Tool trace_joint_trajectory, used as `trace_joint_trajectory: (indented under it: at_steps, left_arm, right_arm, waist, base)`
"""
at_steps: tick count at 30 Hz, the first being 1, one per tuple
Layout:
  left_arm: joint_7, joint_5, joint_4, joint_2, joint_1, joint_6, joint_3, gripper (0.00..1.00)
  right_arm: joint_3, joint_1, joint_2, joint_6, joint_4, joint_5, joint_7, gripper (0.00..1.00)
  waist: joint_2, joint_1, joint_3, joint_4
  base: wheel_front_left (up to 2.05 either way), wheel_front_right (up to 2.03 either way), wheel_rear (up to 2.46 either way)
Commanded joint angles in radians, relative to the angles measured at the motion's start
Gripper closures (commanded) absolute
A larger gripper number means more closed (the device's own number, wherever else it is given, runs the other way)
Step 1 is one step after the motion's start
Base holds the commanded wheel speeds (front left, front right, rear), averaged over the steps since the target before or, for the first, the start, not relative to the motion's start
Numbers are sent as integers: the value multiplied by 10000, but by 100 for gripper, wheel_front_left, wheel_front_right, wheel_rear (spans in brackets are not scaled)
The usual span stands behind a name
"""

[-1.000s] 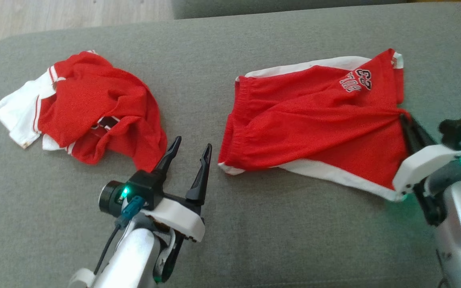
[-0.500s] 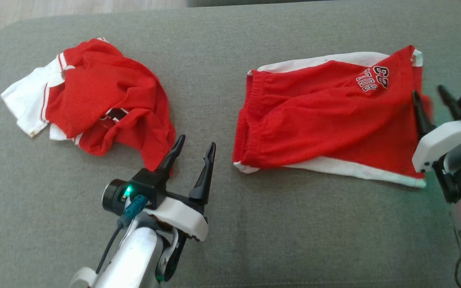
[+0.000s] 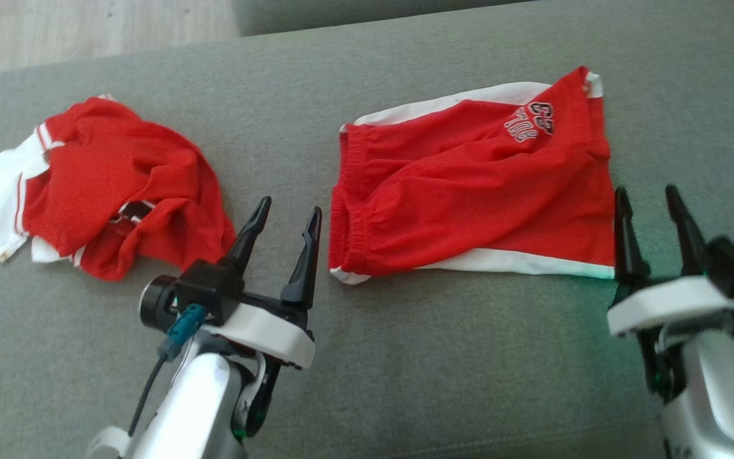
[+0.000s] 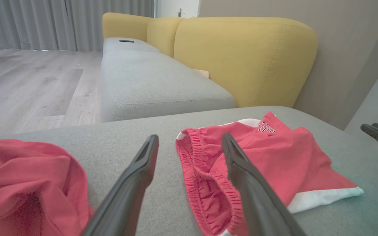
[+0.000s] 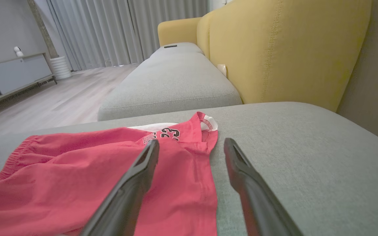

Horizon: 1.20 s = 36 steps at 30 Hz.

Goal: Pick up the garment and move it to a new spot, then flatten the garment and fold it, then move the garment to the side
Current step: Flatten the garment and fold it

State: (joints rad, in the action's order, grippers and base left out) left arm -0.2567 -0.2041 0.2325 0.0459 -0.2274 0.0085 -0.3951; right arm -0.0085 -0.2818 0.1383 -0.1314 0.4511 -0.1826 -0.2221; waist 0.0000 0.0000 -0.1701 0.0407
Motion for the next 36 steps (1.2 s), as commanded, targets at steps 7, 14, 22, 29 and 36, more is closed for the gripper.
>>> trace_joint_trajectory:
  at_steps: [7, 14, 22, 29, 36]
  left_arm:
    - [-51, -81, -476, 43, 29, -200, 485, 0]
    - [-51, 297, 237, 43, -3, -672, 164, 0]
    - [-51, 1117, 1647, 124, -377, -942, -178, 0]
    - [-51, 1456, 2266, 187, -731, -1035, -364, 0]
    - [-51, 1474, 2456, 175, -959, -1104, -421, 100]
  right_arm:
    - [97, 1358, -608, 7, -1464, -155, -358, 0]
    - [2, 1366, -714, 7, -1574, -44, -383, 0]
    - [-222, 1261, -745, 7, -1519, 76, -390, 0]
    - [-225, 1177, -779, 7, -1402, 100, -392, 0]
    - [-279, 1098, -801, 7, -1042, 180, -199, 0]
  waist:
    - [0, 0, 162, 319]
    - [0, 0, 32, 489]
    - [0, 0, -233, 591]
    - [0, 0, -410, 665]
    - [0, 0, -494, 729]
  base:
    - [0, 0, 0]
    - [0, 0, 0]
    - [0, 0, 0]
    - [0, 0, 0]
    - [0, 0, 0]
